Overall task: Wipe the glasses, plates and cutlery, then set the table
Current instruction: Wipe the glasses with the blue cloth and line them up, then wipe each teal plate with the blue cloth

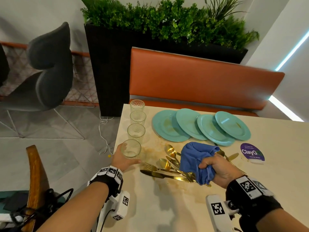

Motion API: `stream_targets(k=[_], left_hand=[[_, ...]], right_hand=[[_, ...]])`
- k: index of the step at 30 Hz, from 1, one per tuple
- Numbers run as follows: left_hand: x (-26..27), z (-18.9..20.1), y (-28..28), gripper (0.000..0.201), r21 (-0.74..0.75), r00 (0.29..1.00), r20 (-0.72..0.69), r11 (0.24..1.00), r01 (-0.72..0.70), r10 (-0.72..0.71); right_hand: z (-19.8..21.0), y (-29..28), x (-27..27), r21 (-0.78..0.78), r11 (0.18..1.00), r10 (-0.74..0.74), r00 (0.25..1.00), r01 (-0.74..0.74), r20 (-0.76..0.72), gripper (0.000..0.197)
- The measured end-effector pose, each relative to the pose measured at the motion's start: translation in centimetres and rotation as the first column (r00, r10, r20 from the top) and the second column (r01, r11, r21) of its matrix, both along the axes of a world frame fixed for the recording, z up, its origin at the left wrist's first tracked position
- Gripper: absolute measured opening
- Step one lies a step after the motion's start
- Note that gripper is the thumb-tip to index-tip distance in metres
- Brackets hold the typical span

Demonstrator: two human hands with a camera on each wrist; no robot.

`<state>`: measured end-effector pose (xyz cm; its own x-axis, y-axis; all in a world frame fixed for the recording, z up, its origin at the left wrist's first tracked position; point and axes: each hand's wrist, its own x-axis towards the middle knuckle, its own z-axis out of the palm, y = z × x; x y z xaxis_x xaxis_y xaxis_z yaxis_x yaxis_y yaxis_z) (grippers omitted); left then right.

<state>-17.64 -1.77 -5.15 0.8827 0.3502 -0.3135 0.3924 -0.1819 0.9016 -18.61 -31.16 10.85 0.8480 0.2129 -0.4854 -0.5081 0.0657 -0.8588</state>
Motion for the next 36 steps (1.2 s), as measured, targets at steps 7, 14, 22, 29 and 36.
stream_targets(k=[7, 14, 22, 29, 36], left_hand=[[-0.7, 1.9, -0.1, 0.154, 0.199, 0.983, -0.186, 0.98, 0.026, 0.012], [0.4, 9.1, -3.5, 0.143, 0.411, 0.992, 0.067, 0.909, 0.07, -0.106], [11.3, 14.0, -19.8, 0.078, 0.398, 0.9, 0.064, 0.838, 0.372, -0.43], [22.8, 11.8, -31.9, 0.065, 0.287, 0.842, -0.185, 0.792, 0.539, -0.506], [30.7, 5.9, -39.8, 0.056, 0.18, 0.848, -0.315, 0.851, 0.493, -0.425]], right_hand=[[-0.3, -1.7, 0.3, 0.018, 0.999, -0.05, 0.998, 0.05, 0.024, 0.036], [-0.1, -4.7, 1.7, 0.027, 0.991, -0.129, 0.99, 0.128, 0.048, 0.036], [-0.2, -11.5, 6.4, 0.0, 0.958, -0.285, 0.958, 0.285, 0.015, 0.025], [-0.2, -21.3, 14.0, -0.076, 0.918, -0.389, 0.921, 0.389, 0.015, 0.028], [-3.4, -28.3, 20.1, -0.039, 0.878, -0.479, 0.873, 0.477, -0.093, 0.021]])
